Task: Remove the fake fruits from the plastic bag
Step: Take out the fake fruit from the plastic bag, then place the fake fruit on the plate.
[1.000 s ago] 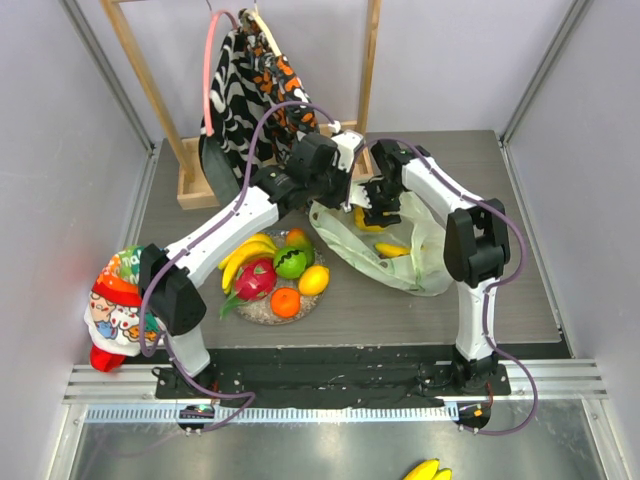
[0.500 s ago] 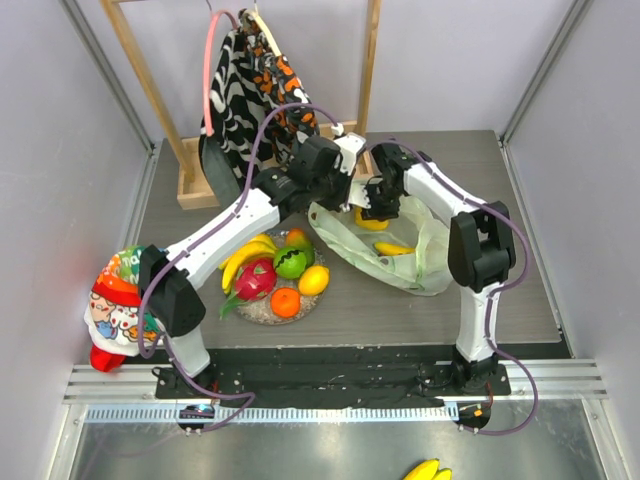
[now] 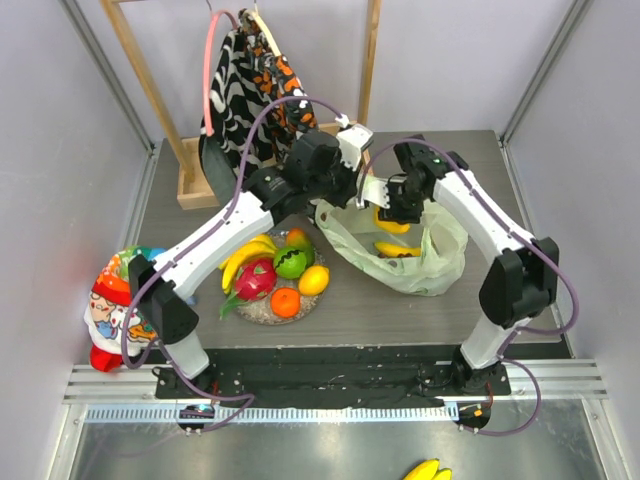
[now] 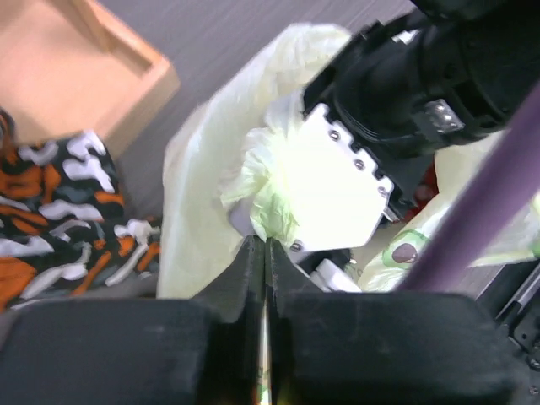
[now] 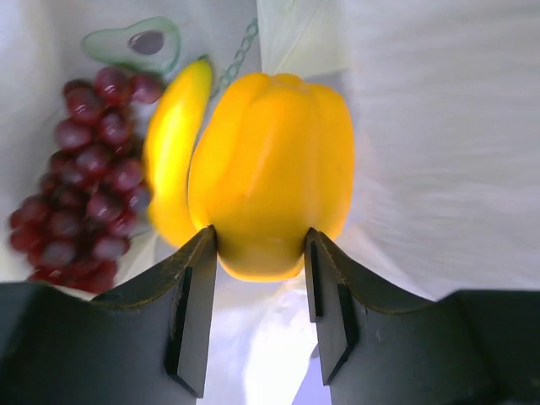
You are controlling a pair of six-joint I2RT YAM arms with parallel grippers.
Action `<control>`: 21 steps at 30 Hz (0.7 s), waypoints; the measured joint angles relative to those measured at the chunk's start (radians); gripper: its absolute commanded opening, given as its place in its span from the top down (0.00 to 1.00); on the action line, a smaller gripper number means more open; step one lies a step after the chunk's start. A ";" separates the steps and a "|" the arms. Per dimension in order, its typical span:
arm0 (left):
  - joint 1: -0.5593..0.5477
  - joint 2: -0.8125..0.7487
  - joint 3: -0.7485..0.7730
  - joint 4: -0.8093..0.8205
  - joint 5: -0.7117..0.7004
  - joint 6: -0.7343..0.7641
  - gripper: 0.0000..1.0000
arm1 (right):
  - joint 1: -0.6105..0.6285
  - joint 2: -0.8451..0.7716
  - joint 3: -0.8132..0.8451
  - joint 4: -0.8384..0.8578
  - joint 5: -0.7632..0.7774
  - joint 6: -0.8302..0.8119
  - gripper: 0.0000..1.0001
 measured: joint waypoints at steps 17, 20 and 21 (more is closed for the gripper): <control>0.051 -0.015 0.114 -0.019 -0.001 0.096 0.16 | 0.044 -0.308 0.167 -0.176 -0.211 0.407 0.98; 0.072 -0.073 0.088 -0.029 -0.012 0.119 0.16 | 0.096 -0.271 0.315 -0.164 -0.232 0.488 0.98; 0.084 -0.104 0.075 -0.032 -0.027 0.127 0.17 | 0.129 -0.255 0.359 -0.158 -0.227 0.509 0.98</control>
